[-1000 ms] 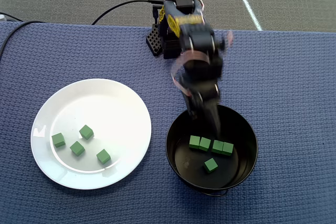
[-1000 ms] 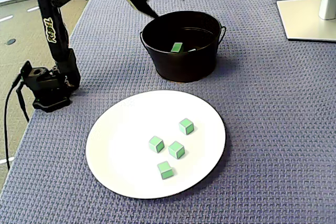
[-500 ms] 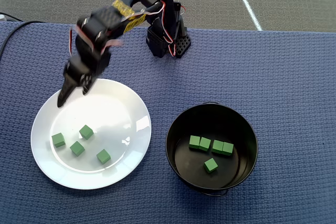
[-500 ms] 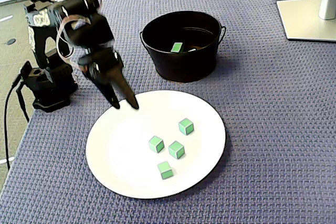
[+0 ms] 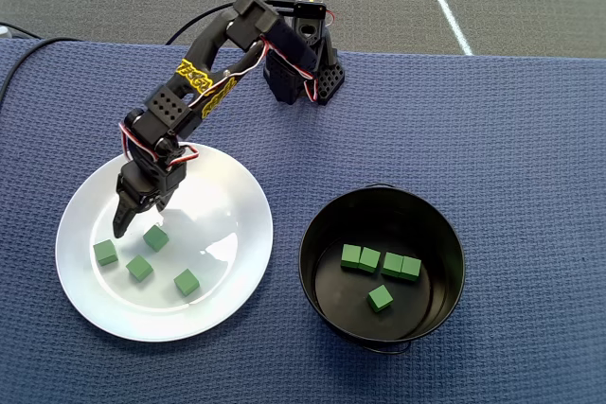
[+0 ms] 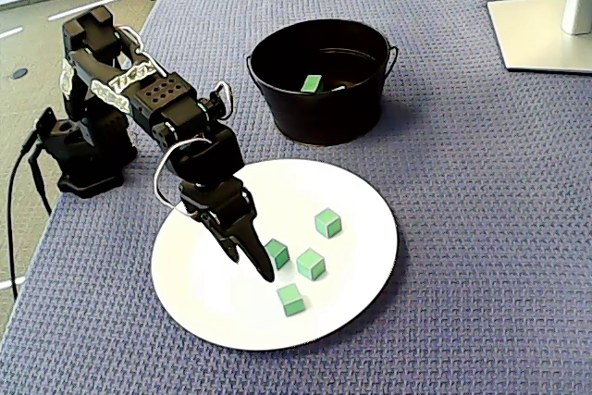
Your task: Pick up the items on the white plate and put them in the black container.
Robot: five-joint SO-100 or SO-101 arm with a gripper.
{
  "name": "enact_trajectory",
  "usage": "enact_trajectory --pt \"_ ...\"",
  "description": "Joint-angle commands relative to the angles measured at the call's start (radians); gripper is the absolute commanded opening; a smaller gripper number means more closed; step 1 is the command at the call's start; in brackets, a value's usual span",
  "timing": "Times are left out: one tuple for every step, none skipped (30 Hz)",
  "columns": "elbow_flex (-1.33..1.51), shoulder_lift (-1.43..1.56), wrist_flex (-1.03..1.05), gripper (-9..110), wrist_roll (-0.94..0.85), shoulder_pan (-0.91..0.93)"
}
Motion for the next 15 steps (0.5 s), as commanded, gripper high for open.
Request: enact_trajectory --pt "-0.077 0.006 -0.002 30 -0.028 -0.034" --pt "-0.075 0.009 0.005 31 -0.034 -0.048" --pt "-0.067 0.014 0.008 32 -0.037 -0.061" --pt "-0.057 0.017 0.006 32 -0.043 -0.074" --pt "-0.044 0.02 0.0 31 -0.052 -0.089" --pt "-0.037 0.026 -0.002 31 -0.052 -0.097" --pt "-0.032 0.031 -0.003 30 -0.052 -0.104" --pt "-0.026 0.037 -0.009 29 -0.055 -0.11" --pt "-0.018 0.04 -0.014 27 -0.054 -0.115" --pt "-0.008 0.041 -0.018 24 -0.054 -0.12" --pt "0.008 0.046 -0.026 22 -0.058 -0.127" --pt "0.023 0.049 -0.037 20 -0.058 -0.132" --pt "0.035 0.052 -0.041 17 -0.054 -0.133" --pt "0.044 0.055 -0.044 14 -0.057 -0.135" --pt "0.048 0.058 -0.044 12 -0.055 -0.133"
